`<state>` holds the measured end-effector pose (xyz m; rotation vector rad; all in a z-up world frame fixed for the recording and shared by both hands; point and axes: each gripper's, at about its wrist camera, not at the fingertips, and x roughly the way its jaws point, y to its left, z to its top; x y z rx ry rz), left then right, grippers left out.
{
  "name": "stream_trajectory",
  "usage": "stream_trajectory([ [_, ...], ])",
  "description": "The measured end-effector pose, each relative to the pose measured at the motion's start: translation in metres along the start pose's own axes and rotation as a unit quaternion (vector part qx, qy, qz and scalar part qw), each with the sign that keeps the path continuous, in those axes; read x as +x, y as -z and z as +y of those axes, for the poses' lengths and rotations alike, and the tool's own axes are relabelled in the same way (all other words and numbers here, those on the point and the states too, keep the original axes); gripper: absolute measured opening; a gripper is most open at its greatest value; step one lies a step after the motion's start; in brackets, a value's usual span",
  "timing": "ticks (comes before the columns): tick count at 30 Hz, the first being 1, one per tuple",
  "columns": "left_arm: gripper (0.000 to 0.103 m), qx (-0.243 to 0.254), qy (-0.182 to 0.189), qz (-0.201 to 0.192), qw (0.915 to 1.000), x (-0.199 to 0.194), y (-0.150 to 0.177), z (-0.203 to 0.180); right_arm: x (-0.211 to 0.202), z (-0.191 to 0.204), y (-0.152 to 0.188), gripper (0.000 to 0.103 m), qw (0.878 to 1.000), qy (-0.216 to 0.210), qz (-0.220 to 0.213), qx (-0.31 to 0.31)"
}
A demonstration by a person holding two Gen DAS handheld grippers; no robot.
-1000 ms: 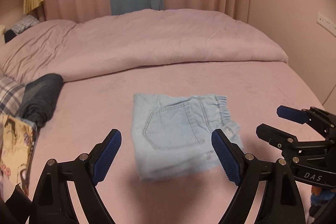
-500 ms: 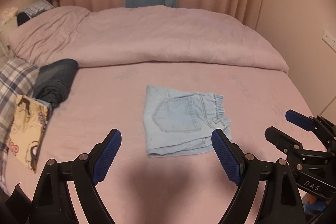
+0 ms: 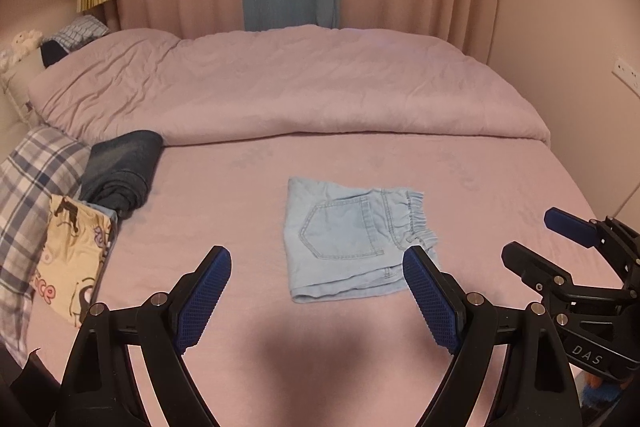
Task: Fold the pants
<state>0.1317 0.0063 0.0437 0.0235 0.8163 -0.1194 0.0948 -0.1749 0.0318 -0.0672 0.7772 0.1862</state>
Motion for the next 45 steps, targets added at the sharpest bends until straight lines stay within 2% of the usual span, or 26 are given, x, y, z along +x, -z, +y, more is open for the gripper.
stream_trajectory([
  [45,0.088,0.013,0.003,0.009,0.9999,0.004,0.0018,-0.0063,-0.006,-0.0021,-0.0014,0.068,1.0,0.0,-0.001,-0.001],
])
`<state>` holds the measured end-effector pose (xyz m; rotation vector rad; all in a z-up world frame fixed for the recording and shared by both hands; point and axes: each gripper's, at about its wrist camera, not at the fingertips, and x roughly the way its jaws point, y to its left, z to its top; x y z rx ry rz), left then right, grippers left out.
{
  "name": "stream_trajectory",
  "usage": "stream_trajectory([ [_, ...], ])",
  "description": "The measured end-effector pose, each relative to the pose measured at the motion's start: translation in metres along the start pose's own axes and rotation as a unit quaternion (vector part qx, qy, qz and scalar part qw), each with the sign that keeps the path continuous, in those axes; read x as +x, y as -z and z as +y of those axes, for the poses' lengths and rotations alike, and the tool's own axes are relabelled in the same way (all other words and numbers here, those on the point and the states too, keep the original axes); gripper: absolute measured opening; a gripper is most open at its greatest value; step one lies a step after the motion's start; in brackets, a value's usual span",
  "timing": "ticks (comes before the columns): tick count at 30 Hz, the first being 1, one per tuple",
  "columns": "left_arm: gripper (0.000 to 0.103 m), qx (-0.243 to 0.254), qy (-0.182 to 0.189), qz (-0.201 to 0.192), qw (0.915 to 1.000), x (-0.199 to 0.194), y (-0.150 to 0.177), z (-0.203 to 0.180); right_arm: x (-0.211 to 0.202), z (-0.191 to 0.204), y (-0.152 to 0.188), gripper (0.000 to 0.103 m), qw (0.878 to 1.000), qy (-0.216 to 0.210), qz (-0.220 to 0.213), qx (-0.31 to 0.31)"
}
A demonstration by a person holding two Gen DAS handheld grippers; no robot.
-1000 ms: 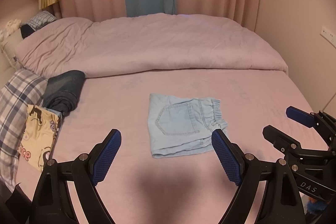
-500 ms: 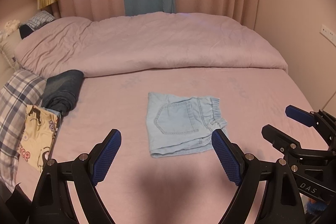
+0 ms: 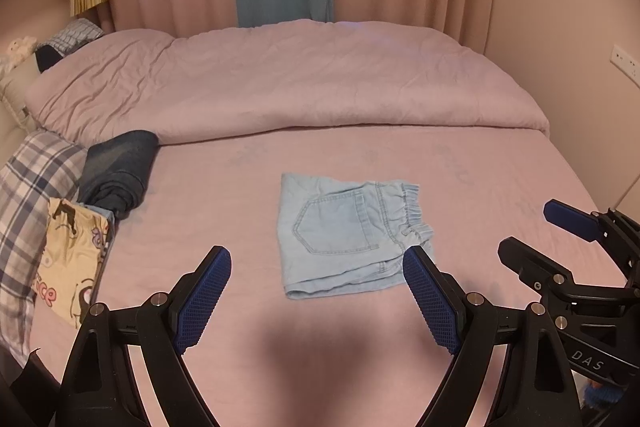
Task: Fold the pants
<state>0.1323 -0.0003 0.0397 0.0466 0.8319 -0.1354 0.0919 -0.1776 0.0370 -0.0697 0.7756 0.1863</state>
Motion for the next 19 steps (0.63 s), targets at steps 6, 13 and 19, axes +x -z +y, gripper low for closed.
stream_trajectory([
  [6,0.088,0.0,0.0,0.003,1.0,0.0014,0.0025,0.001,0.0003,-0.0002,0.0002,0.068,1.0,0.0,0.001,0.0],
  [13,0.088,0.0,0.0,0.005,1.0,0.003,0.003,0.0019,0.0016,0.0005,-0.0004,0.068,1.0,-0.001,0.002,-0.001],
  [19,0.088,0.0,-0.001,0.006,1.0,0.0055,0.0017,0.0034,0.0019,0.0001,-0.0003,0.068,1.0,-0.001,0.002,-0.002],
])
